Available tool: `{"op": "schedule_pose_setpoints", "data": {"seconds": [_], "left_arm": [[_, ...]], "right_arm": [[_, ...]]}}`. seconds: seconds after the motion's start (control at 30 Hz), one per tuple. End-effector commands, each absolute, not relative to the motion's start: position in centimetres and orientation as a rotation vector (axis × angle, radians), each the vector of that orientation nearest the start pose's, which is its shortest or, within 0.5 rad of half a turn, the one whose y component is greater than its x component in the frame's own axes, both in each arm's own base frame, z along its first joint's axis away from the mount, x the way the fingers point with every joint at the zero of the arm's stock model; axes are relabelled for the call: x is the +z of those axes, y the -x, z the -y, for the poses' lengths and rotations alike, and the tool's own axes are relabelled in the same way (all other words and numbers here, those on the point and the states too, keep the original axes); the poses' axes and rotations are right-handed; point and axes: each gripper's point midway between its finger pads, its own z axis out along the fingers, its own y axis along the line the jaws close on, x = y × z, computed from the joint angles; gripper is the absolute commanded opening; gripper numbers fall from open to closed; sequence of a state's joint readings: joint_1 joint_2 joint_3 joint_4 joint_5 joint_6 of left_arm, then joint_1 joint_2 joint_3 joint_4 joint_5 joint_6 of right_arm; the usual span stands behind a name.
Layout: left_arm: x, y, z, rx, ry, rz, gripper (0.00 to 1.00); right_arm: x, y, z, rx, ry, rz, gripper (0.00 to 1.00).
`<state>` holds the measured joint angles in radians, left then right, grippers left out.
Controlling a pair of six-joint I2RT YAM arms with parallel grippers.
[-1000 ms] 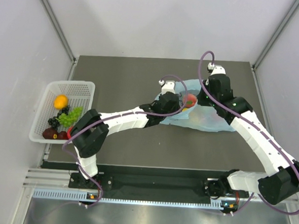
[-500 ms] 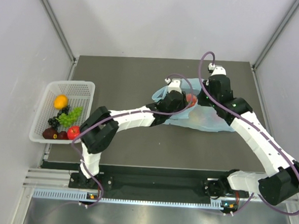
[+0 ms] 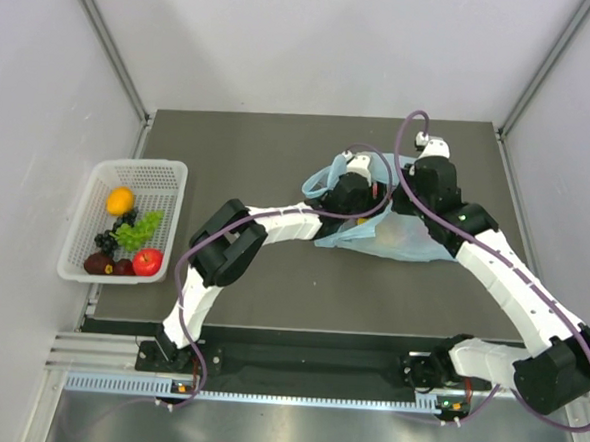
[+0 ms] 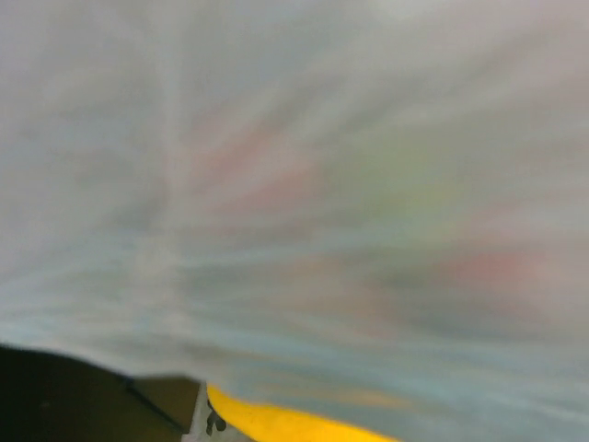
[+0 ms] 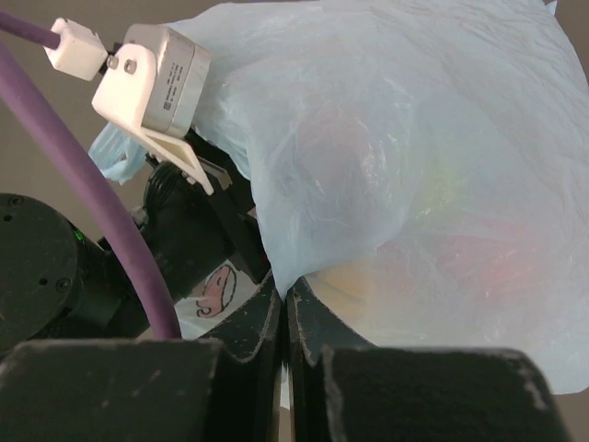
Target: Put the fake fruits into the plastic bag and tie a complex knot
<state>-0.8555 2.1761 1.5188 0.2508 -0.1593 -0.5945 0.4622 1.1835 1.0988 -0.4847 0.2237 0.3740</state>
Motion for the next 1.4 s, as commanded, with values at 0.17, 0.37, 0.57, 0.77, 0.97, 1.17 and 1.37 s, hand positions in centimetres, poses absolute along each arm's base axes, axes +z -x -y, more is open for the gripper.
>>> {"op": "schedule_pose_setpoints", "data": {"seconds": [0.17,0.37,0.57,0.77,0.97,1.17,1.37], "left_arm": [[14.9,-39.9,46.3,-0.832,-0.244,-1.937,0.85],[16.6,-38.3,44.2,-0.799,-0.297,-1.943,0.96],[18.1,-36.6,41.4,-0.727,-0.334,-1.968,0.98],[17.9,-34.3,38.5,-0.648,-0.4,-2.034,0.95],[20.0,-31.6,34.5,-0.617,-0.518,-2.051,0.96],[21.4,-31.6,29.6,-0.609,-0.61,-2.008,0.94],[18.9,-33.8,26.1,-0.491,-0.821,-2.017,0.91]], "right_arm": [[25.6,-34.1,-12.9,0.277,-0.107,-2.028,0.0],[25.5,-34.0,-12.8,0.281,-0.11,-2.03,0.0],[25.5,-34.1,-13.0,0.292,-0.108,-2.034,0.0],[25.8,-34.2,-13.3,0.308,-0.101,-2.033,0.0],[25.7,-34.2,-13.5,0.314,-0.084,-2.042,0.0],[25.7,-34.2,-13.7,0.325,-0.073,-2.043,0.0],[25.8,-34.3,-14.2,0.353,-0.06,-2.041,0.0]]}}
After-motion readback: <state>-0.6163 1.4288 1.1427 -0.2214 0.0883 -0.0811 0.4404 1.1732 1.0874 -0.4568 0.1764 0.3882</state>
